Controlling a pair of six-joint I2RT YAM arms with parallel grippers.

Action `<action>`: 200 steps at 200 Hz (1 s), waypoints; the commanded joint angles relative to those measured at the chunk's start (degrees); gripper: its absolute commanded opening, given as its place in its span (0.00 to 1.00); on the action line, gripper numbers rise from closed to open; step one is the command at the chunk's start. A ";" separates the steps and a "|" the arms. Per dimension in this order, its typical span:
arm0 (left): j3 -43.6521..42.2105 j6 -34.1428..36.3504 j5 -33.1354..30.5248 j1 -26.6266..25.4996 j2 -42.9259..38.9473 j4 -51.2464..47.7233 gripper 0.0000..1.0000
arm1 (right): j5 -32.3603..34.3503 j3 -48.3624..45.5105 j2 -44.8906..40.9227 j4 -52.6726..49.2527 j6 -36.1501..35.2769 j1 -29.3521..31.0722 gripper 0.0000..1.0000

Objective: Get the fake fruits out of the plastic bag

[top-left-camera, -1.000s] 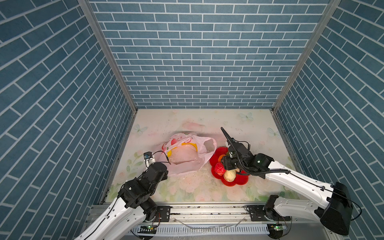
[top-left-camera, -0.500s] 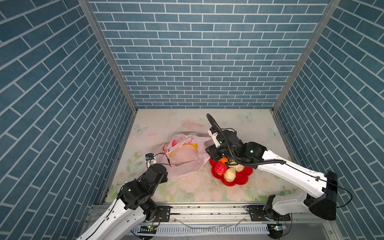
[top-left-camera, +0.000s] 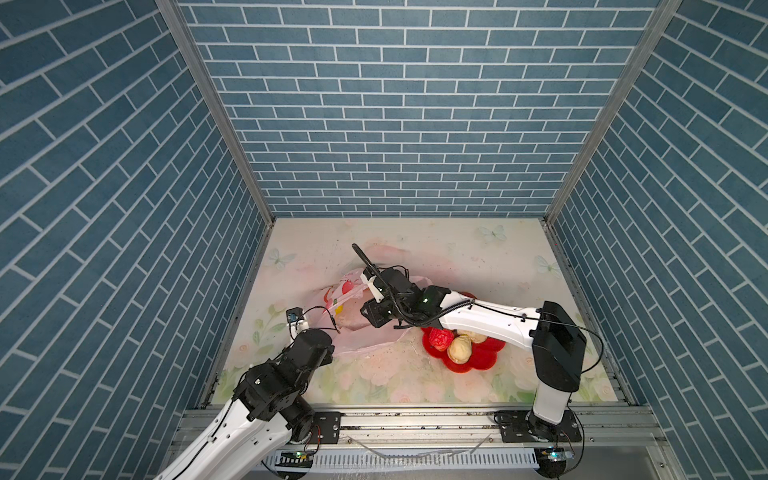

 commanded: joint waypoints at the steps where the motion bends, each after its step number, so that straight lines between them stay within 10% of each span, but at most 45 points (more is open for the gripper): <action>1: 1.91 -0.63 -1.16 -0.14 0.46 -0.93 0.00 | -0.55 3.06 3.09 4.06 3.45 0.24 0.42; 200: 0.04 1.07 6.28 -0.14 -2.97 -0.89 0.00 | -6.57 13.78 23.54 21.33 15.83 -2.11 0.80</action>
